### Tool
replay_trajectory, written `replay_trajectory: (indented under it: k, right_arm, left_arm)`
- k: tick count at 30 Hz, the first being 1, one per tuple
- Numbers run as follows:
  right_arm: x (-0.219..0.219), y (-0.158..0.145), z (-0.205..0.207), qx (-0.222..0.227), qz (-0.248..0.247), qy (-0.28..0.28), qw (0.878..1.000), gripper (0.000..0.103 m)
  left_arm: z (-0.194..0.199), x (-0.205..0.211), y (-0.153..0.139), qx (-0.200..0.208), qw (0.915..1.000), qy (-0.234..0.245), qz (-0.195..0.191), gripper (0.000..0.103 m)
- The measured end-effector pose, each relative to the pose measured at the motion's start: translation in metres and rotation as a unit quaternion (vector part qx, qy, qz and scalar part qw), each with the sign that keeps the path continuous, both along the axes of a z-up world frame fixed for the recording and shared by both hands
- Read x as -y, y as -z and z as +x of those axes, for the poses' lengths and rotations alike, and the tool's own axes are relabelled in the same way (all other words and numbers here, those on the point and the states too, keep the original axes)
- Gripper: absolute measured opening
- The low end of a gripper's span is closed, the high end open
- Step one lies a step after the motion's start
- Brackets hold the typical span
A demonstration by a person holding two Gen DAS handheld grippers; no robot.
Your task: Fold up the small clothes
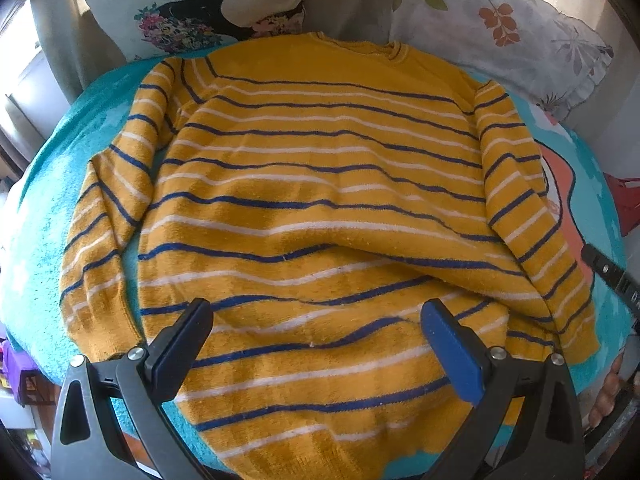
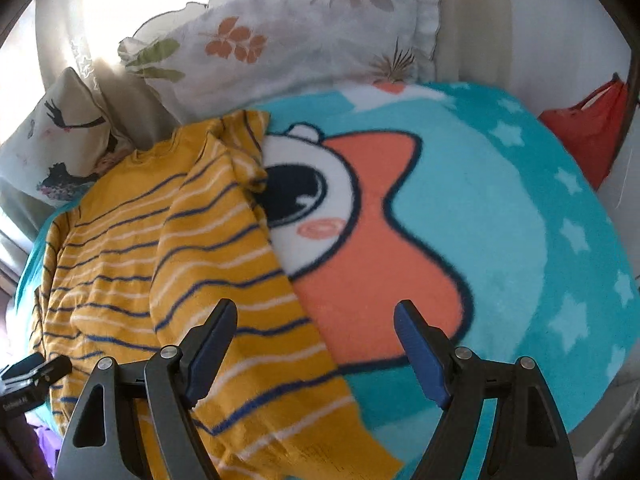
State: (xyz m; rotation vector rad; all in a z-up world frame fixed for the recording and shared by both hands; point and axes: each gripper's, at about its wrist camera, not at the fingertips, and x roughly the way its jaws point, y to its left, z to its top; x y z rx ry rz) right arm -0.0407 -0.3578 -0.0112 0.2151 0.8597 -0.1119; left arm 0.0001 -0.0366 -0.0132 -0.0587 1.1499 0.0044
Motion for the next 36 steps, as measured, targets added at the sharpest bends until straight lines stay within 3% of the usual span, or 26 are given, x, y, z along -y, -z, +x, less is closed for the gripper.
replay_trajectory:
  k: [3, 6, 8, 12, 13, 16, 18, 19, 20, 21, 23, 24, 26, 28, 32, 36]
  right_arm:
    - [-0.014, 0.007, 0.003, -0.002, 0.028, -0.035, 0.999, 0.084]
    - [-0.029, 0.015, 0.005, -0.017, 0.022, -0.068, 0.997, 0.08]
    - [-0.038, 0.023, 0.007, -0.038, 0.025, -0.091, 0.995, 0.024]
    - [-0.017, 0.013, 0.0, -0.018, 0.056, -0.079, 0.995, 0.01]
    - [-0.007, 0.006, 0.0, -0.008, 0.048, -0.062, 0.997, 0.007]
    - [0.029, -0.017, 0.002, 0.008, -0.054, 0.047, 0.997, 0.007]
    - [0.052, -0.028, 0.003, 0.004, -0.172, 0.152, 0.973, 0.012]
    - [0.061, -0.033, 0.002, 0.001, -0.202, 0.185, 0.962, 0.013]
    - [0.066, -0.036, -0.001, 0.001, -0.206, 0.197, 0.958, 0.018]
    - [0.071, -0.039, -0.005, 0.004, -0.197, 0.203, 0.959, 0.025]
    - [0.067, -0.04, -0.011, 0.015, -0.16, 0.179, 0.971, 0.056]
    - [0.062, -0.038, -0.012, 0.019, -0.136, 0.154, 0.979, 0.06]
    - [0.045, -0.028, -0.014, 0.014, -0.065, 0.083, 0.994, 0.062]
    - [0.032, -0.014, -0.016, 0.0, 0.012, 0.022, 1.0, 0.062]
    - [0.021, 0.013, -0.029, -0.019, 0.137, -0.029, 0.99, 0.062]
    - [0.015, 0.032, -0.046, -0.04, 0.203, -0.044, 0.977, 0.062]
  left_arm:
    - [0.002, 0.004, 0.003, -0.027, 0.9996, -0.002, 0.01, 0.103]
    - [0.002, 0.006, 0.005, -0.027, 0.9993, -0.003, 0.023, 0.103]
    - [0.001, 0.005, 0.005, -0.023, 0.9994, -0.006, 0.025, 0.103]
    - [0.002, -0.001, 0.0, 0.0, 1.0, -0.005, -0.001, 0.103]
    - [0.004, -0.002, 0.001, -0.005, 0.9999, -0.009, 0.007, 0.103]
    - [0.003, -0.005, 0.001, -0.016, 0.9997, -0.012, 0.014, 0.103]
    - [0.003, -0.006, 0.001, -0.018, 0.9996, -0.014, 0.016, 0.103]
    - [0.003, -0.007, 0.001, -0.021, 0.9996, -0.013, 0.015, 0.103]
    - [0.003, -0.008, 0.001, -0.022, 0.9996, -0.014, 0.014, 0.103]
    - [0.003, -0.009, 0.001, -0.022, 0.9995, -0.015, 0.014, 0.103]
    - [0.002, -0.014, 0.001, -0.021, 0.9995, -0.021, 0.013, 0.103]
    - [0.001, -0.017, 0.001, -0.019, 0.9994, -0.026, 0.015, 0.103]
    - [-0.003, -0.027, -0.001, -0.021, 0.999, -0.037, 0.013, 0.103]
    - [-0.01, -0.041, -0.001, -0.02, 0.9988, -0.044, 0.001, 0.103]
    - [-0.032, -0.075, 0.001, -0.022, 0.9965, -0.075, -0.032, 0.103]
    - [-0.055, -0.104, 0.014, -0.033, 0.9921, -0.095, -0.075, 0.103]
